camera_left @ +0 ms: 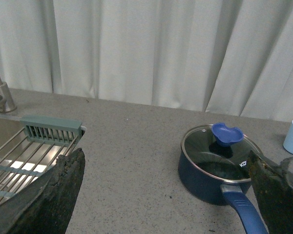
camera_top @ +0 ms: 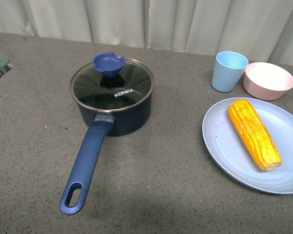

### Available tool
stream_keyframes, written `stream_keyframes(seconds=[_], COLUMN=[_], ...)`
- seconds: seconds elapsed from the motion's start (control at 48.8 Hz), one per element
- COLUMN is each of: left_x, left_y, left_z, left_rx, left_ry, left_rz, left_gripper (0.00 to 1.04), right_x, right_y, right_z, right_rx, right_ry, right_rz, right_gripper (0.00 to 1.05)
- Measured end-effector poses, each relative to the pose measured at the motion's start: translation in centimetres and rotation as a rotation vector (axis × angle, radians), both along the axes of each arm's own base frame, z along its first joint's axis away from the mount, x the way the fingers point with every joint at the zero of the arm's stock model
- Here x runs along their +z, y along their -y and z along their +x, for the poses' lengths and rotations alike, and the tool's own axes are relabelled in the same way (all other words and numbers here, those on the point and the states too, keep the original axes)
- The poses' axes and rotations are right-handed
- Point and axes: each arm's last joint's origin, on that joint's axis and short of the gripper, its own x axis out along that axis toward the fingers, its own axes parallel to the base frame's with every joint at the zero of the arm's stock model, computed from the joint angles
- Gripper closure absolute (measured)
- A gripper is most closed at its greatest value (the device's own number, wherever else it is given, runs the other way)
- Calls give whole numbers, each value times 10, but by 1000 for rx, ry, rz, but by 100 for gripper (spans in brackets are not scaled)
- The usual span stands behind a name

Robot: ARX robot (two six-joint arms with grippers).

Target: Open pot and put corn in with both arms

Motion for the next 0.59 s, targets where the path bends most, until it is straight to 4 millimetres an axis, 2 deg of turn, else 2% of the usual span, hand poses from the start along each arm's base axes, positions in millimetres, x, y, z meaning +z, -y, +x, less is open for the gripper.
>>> stream_keyframes(seconds=[0.594], left_x=[0], left_y=[0], left_z=[0], left_rx=[0], left_ry=[0], left_rz=[0], left_gripper=[7], right_x=[0], right_y=[0], right_z=[0], right_rx=[0], right_ry=[0], right_rz=[0], right_gripper=[9])
